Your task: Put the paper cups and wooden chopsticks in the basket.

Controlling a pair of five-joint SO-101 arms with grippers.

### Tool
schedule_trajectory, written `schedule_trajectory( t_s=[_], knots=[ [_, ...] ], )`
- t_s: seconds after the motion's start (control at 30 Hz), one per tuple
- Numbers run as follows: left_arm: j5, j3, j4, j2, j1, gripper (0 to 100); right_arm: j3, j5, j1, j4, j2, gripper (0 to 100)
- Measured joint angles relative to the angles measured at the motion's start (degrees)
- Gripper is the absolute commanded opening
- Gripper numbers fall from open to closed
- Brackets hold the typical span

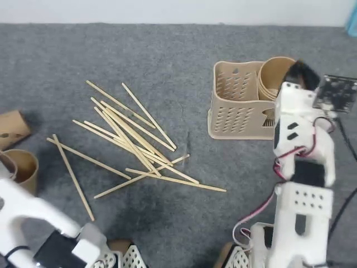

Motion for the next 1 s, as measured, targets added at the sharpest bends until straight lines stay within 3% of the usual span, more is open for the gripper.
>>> schedule_trajectory(
  t_s=[0.23,0.33,0.57,0.87,1.0],
  knots=[
    [0.0,0.0,0.0,0.0,1.05,1,-3.78,0.0,-3.43,16.26,-5.1,0.9],
    [0.0,0.0,0.0,0.0,1.05,1,1.32,0.0,-3.43,14.59,-5.01,0.9],
    [0.0,0.0,0.0,0.0,1.05,1,17.14,0.0,-3.96,-3.6,-4.75,0.9],
    [0.0,0.0,0.0,0.0,1.05,1,17.85,0.0,-3.87,-2.55,-4.84,0.9],
    [0.0,-0.09,0.0,0.0,1.41,1,13.89,0.0,-3.69,2.81,-7.47,0.9]
  ],
)
